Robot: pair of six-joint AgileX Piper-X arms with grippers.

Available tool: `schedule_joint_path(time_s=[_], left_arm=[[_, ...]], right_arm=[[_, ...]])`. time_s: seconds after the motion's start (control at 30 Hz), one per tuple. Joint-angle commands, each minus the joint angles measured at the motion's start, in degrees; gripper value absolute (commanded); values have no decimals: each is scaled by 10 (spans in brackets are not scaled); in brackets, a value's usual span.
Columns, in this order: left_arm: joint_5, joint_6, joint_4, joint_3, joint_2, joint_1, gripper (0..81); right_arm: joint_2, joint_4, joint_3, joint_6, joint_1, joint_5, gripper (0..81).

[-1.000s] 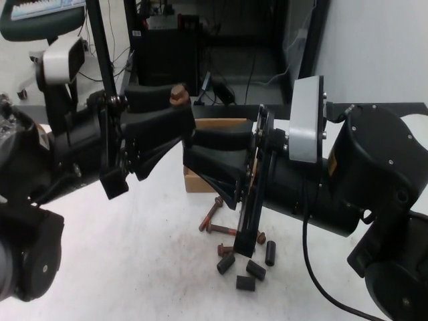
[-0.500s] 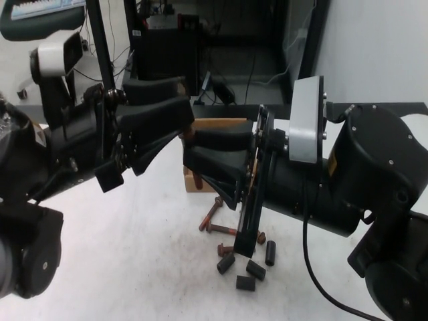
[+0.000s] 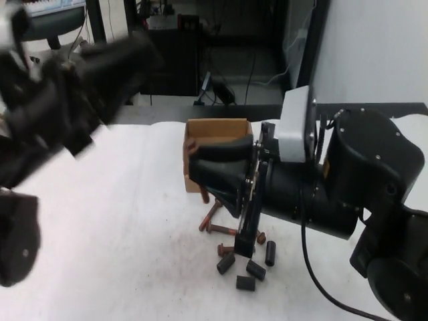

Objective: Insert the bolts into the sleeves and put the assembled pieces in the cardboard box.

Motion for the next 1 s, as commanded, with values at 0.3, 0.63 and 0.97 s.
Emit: schedule_joint_path(time_s=[0.3,0.63,0.97], left_arm=[[61,11,43,20,-27,45,3],[53,15,77,122,-27,45,3],[51,15,77,174,-27,45,3]], right_arm=[[33,173,-112,-65,-105,169,8],[270,447,-427,-65,-137,171,8],[392,514,-541,-65,-126,199,8]])
